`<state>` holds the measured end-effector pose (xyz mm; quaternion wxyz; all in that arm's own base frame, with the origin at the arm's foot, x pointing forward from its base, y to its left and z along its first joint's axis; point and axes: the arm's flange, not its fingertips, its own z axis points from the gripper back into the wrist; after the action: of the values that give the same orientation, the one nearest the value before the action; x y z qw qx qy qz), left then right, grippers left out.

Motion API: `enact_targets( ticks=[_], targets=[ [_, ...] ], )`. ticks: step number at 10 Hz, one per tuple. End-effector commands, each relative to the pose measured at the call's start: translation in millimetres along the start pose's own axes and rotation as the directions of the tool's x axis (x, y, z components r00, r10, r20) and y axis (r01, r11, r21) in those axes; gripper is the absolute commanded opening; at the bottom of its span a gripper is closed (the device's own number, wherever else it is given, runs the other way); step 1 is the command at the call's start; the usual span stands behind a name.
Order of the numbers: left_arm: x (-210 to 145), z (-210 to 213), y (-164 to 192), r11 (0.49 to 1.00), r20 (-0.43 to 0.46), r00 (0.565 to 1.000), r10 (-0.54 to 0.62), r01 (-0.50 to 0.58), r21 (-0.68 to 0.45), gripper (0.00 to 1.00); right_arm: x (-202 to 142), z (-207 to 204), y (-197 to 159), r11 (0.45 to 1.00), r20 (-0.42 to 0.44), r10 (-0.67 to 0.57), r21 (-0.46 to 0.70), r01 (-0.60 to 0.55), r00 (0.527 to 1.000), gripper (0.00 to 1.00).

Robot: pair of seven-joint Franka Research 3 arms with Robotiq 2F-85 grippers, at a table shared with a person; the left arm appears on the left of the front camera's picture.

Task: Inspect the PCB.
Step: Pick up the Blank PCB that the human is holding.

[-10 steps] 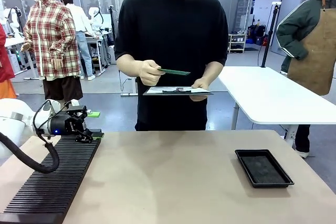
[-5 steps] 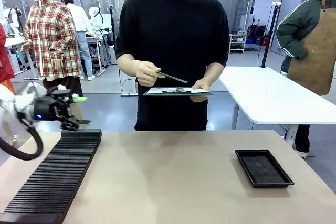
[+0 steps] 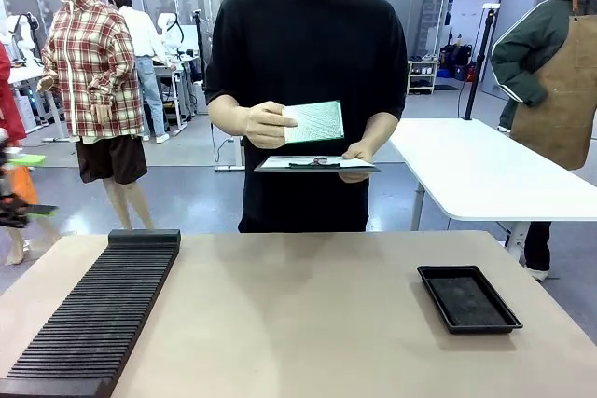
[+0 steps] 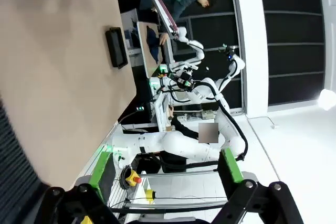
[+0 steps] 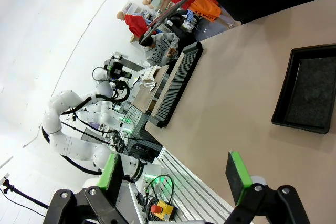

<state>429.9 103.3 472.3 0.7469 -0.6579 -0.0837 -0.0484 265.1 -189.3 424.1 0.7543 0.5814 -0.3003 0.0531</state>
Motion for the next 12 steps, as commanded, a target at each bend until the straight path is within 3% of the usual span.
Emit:
enact_targets(
  ticks=[1, 3, 5, 8, 12],
  targets=[
    [-47.9, 41.0, -24.6, 1.0, 0.035, 0.999, -0.015, 0.015, 0.014, 1.0, 0.8, 1.1, 0.6, 1.0, 0.006, 0.02, 0.006, -0.021, 1.0, 1.0],
    [-88.7, 71.4, -27.8, 0.998, 0.067, 0.996, -0.052, 0.05, 0.032, 1.0, 0.8, 1.1, 0.6, 1.0, 0.006, 0.02, 0.006, -0.021, 1.0, 1.0],
    [-106.2, 85.0, -19.9, 0.997, 0.114, 0.99, -0.077, 0.076, 0.011, 1.0, 0.8, 1.1, 0.6, 1.0, 0.006, 0.02, 0.006, -0.021, 1.0, 1.0],
    [-111.3, 92.8, -10.4, 0.995, 0.165, 0.982, -0.093, 0.099, -0.029, 1.0, 0.8, 1.1, 0.6, 1.0, 0.006, 0.02, 0.006, -0.021, 1.0, 1.0],
    [-111.5, 93.8, -16.2, 0.998, 0.14, 0.988, -0.067, 0.066, 0.013, 1.0, 0.8, 1.1, 0.6, 1.0, 0.006, 0.02, 0.006, -0.021, 1.0, 1.0]
  ],
)
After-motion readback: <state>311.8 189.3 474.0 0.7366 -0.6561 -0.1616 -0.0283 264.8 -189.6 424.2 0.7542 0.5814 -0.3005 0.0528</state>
